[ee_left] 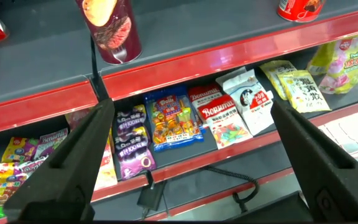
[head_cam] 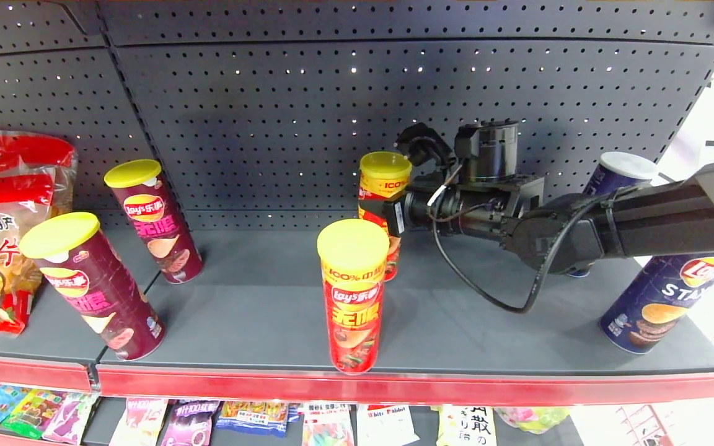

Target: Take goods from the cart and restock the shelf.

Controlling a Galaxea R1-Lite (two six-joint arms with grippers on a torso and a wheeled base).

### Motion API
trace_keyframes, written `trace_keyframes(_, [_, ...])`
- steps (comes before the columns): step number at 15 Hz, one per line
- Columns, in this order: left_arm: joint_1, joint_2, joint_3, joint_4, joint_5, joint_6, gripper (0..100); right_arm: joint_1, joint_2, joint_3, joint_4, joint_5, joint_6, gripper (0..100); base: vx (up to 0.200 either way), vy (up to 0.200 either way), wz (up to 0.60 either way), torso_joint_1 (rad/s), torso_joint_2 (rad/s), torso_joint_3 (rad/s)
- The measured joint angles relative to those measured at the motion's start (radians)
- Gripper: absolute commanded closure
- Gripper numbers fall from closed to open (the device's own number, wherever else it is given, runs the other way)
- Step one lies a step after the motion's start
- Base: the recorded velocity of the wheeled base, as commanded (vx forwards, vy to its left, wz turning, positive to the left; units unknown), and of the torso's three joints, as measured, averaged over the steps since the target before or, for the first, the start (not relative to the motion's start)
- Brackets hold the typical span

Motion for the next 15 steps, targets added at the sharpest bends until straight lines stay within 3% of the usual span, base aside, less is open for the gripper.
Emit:
trace_keyframes(11, [0.000,0.000,0.000,0.000,0.000,0.000,0,0.004,0.008,0.000,0.000,-0.001,0.015,100,0.000,0.000,0.00,0.000,0.00,0.000])
trace_keyframes(12, [0.000,0.000,0.000,0.000,0.000,0.000,0,0.004,0.008,0.002,-0.001,-0.002,0.015,0,0.000,0.000,0.00,0.000,0.00,0.000])
trace_keyframes(15, [0.000,0.000,0.000,0.000,0.000,0.000,0,0.005,0.007,0.004,-0.003,-0.002,0.017,0,0.000,0.000,0.00,0.000,0.00,0.000])
